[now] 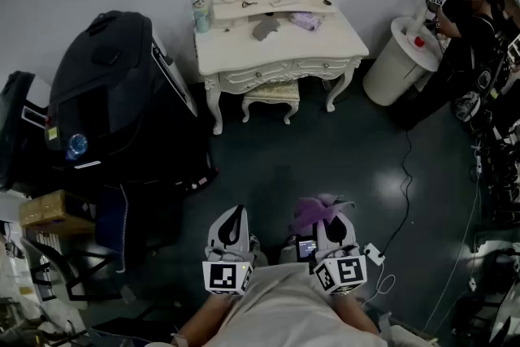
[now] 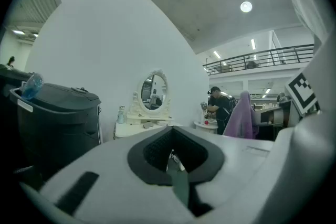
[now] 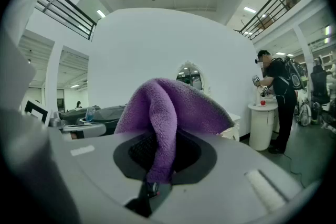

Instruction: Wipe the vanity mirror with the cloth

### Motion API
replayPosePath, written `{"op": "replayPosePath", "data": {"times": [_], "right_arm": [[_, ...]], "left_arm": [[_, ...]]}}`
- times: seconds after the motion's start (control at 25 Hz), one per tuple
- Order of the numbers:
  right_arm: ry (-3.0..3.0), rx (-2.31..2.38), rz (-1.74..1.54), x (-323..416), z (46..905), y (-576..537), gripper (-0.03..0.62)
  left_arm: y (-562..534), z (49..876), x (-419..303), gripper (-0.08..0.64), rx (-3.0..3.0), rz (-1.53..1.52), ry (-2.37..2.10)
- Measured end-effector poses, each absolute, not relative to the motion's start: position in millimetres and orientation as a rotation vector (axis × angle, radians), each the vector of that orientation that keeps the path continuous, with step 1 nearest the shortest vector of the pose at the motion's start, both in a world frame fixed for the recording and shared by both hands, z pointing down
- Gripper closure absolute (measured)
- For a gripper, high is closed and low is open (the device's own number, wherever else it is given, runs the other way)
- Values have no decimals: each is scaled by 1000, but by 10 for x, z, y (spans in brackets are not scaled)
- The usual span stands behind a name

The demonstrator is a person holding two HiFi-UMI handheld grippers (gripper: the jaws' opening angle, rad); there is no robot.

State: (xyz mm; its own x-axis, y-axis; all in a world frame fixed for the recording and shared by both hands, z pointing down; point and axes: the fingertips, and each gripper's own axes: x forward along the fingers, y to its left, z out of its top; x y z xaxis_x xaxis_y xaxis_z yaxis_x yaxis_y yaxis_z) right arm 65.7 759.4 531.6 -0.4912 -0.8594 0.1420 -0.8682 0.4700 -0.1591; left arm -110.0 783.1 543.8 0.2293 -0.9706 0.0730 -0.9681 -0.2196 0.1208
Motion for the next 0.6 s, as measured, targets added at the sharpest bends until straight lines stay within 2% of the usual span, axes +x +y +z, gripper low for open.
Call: {"op": "replayPosePath", "data": {"times": [0.24,0.6], "right_arm": [[-2672,1563,344,940,5299,7596,537],[-2690,1585,350,1716,5226,7465,537]], "left_arm": [[7912,5424,-818,560,2319,-9,-1889],[7770,5273,4,560,2360,-3,-1876]]}}
